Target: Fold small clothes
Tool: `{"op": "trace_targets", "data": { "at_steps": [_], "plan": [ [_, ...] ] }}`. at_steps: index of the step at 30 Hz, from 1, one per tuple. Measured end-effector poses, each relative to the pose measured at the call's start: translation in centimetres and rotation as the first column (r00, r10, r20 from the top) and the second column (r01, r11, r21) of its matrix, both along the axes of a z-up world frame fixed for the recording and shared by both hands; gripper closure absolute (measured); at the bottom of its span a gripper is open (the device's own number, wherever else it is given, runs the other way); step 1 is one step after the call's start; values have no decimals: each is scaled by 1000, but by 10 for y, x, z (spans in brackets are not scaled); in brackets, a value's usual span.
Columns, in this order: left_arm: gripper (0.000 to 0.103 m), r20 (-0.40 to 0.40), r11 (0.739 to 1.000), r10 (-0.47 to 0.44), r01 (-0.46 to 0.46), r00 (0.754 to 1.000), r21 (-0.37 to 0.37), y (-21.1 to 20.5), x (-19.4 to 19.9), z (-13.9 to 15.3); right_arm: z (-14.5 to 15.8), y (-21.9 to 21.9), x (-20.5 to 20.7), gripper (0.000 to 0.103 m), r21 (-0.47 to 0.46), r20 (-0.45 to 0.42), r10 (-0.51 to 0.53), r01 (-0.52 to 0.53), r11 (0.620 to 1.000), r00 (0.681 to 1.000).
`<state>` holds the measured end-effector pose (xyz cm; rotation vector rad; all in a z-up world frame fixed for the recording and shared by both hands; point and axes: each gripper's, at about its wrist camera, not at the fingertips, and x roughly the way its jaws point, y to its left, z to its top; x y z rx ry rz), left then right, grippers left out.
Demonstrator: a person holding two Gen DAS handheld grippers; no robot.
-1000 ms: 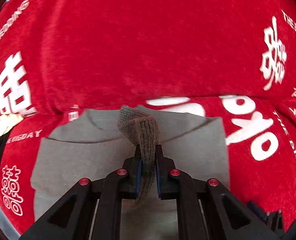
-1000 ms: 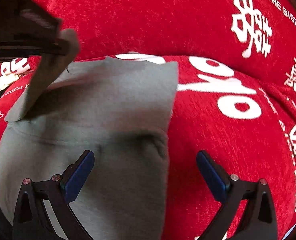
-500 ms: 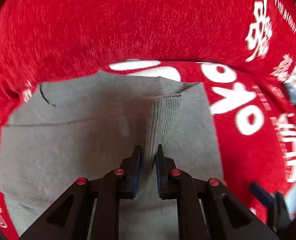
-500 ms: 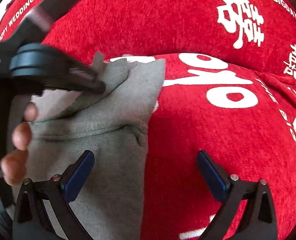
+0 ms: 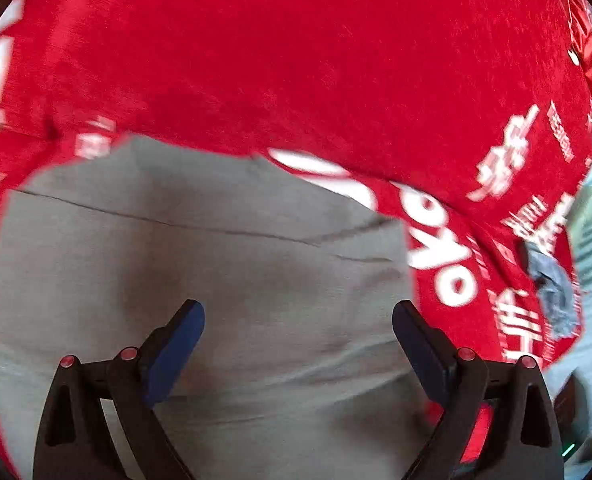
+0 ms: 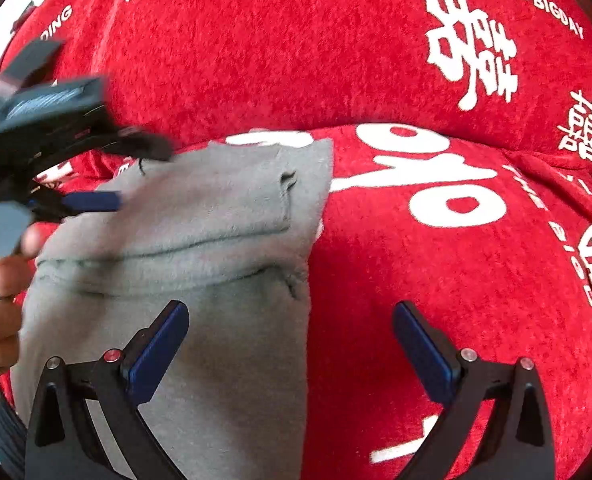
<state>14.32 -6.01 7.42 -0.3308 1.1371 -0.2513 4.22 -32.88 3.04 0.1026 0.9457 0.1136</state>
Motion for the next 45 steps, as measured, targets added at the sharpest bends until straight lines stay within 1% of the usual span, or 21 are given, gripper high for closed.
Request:
{"op": "trace_targets", "data": {
  "at_steps": [3,7,9,11,12,14,16,18,21,24,27,28,30,33,36,37,39,42,43,44,45],
  "plan": [
    [8,31,984,111,-114,993,138,39,-6,-8,12,4,12,1,37,31,-24,23,999,999],
    [8,-39,952,221,-207,974,226,87,-6,-40,17,51,53,1,86,31,66,-69,994,997],
    [8,-75,934,242,-211,967,287,107,-9,-59,3,87,75,1,42,-18,164,-163,986,986],
    [4,-37,937,198,-178,980,302,112,-16,-61,-19,107,90,1,-45,-109,217,-223,974,970],
    [4,-34,933,180,-160,983,324,115,-20,-58,-33,106,96,1,-113,-154,179,-197,974,972],
    [4,-12,928,186,-172,982,329,117,-28,-47,-31,91,96,1,-129,-109,99,-113,985,989],
    [4,48,937,179,-185,983,295,124,-46,-28,-26,81,94,1,-221,-135,-21,-10,975,991],
    [4,66,959,130,-142,989,246,119,-68,-20,-10,77,75,1,-171,-104,-24,6,985,994],
    [4,54,959,17,-31,998,282,101,-100,-28,1,91,37,1,-80,-109,88,-97,992,990],
    [3,15,922,-30,22,999,385,89,-117,-51,-6,115,5,1,-100,-131,158,-171,980,979],
    [0,39,942,7,-20,999,336,102,-142,-56,-32,128,-7,1,-140,-231,135,-170,975,964],
    [0,29,952,14,-22,999,305,110,-154,-56,-27,131,-21,1,-175,-163,128,-156,972,978],
    [0,42,952,6,-18,999,305,118,-179,-55,-28,133,-47,1,-160,-162,134,-160,974,978],
    [0,70,952,-23,1,997,306,130,-224,-58,-28,131,-96,1,-182,-94,174,-189,965,980],
    [0,53,948,-49,30,997,317,135,-259,-63,-30,123,-148,1,-198,-35,228,-231,953,973],
    [0,54,946,-58,38,997,321,134,-270,-63,-32,119,-162,1,-199,-50,250,-255,946,967],
    [0,18,938,-89,78,996,337,135,-287,-68,-35,115,-188,1,-257,-50,303,-306,917,952],
    [0,-19,899,-154,148,988,412,131,-299,-70,-42,113,-216,1,-334,-97,359,-370,867,928],
    [0,-2,888,-162,147,987,436,130,-303,-65,-43,113,-220,1,-357,-118,372,-389,849,921],
    [0,18,882,-168,142,986,448,128,-305,-61,-49,120,-222,1,-423,-187,373,-418,804,909],
    [0,67,878,-194,143,979,457,123,-308,-52,-50,124,-224,1,-461,-206,380,-432,775,902]
  ]
}}
